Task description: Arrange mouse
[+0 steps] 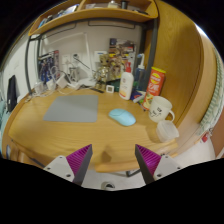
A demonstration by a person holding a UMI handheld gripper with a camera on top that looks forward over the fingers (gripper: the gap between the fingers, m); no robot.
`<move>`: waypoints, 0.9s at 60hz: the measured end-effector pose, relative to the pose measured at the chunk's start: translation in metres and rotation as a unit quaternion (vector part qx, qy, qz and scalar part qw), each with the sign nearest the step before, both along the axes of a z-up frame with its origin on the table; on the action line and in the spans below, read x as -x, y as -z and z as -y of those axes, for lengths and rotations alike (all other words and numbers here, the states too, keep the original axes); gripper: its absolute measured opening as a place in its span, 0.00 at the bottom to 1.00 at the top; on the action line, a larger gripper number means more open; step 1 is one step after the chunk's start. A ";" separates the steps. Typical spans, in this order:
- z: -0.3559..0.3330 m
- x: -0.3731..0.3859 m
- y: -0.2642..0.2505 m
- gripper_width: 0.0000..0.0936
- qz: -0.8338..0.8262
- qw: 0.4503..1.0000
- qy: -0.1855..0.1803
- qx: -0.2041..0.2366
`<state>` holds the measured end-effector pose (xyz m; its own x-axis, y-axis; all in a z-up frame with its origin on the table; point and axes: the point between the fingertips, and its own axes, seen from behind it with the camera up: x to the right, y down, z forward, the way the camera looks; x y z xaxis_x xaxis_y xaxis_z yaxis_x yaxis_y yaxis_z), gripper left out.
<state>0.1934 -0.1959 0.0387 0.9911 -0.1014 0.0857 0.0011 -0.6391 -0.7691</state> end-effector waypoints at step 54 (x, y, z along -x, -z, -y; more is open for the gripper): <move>-0.191 -0.082 0.056 0.81 -0.053 0.997 -0.024 0.053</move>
